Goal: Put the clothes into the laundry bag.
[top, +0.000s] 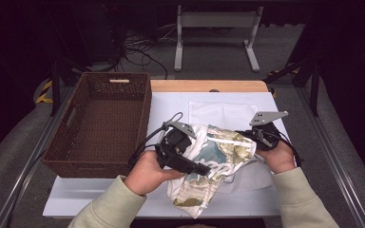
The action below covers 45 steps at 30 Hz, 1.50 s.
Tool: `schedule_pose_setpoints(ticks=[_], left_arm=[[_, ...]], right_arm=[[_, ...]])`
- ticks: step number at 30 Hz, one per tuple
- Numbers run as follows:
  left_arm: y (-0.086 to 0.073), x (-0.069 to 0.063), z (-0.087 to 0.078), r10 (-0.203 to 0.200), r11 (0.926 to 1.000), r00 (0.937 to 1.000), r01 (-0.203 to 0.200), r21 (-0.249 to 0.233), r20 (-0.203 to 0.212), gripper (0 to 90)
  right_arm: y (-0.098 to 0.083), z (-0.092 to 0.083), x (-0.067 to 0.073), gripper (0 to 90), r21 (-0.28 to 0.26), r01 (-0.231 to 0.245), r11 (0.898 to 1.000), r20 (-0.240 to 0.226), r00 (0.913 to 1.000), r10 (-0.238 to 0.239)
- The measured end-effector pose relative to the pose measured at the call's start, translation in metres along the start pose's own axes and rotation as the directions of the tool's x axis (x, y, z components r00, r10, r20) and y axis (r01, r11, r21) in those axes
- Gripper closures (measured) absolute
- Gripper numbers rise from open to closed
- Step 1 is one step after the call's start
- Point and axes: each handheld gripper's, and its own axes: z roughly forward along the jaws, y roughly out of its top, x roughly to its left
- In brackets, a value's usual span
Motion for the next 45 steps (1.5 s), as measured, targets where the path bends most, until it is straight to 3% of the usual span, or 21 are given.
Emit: schedule_pose_setpoints(ticks=[3,11,22,27,32,39,45], left_arm=[[-0.002,0.002,0.009,-0.003,0.9998,0.9998,0.003,0.017,0.017,67.1],[-0.005,0.007,0.037,-0.001,0.9921,0.9965,-0.009,0.125,0.084,67.0],[-0.004,0.017,0.065,-0.039,0.9816,0.992,0.015,0.19,0.12,66.9],[-0.003,0.021,0.078,-0.042,0.9748,0.9889,0.009,0.223,0.142,66.8],[0.001,0.028,0.09,-0.066,0.9736,0.9859,0.03,0.226,0.154,66.8],[0.012,0.031,0.099,-0.034,0.9763,0.9835,-0.006,0.217,0.178,66.8],[0.016,0.042,0.108,-0.079,0.9759,0.9814,0.04,0.214,0.175,66.8]], right_arm=[[0.0,0.0,0.0,88.0,0.0,0.0,1.0,0.001,1.0,0.0],[-0.002,0.0,0.0,88.0,0.0,-0.004,1.0,0.0,1.0,0.004],[-0.002,0.0,0.001,88.0,0.002,-0.002,1.0,-0.002,1.0,0.002],[-0.002,-0.001,0.0,88.0,0.0,-0.003,1.0,-0.003,1.0,0.003],[-0.002,-0.001,0.001,88.0,0.001,0.001,1.0,-0.005,1.0,-0.001],[-0.002,-0.001,0.001,88.0,-0.001,0.002,1.0,-0.006,1.0,-0.002],[-0.002,-0.003,0.002,88.0,-0.004,0.005,1.0,-0.004,1.0,-0.005]])
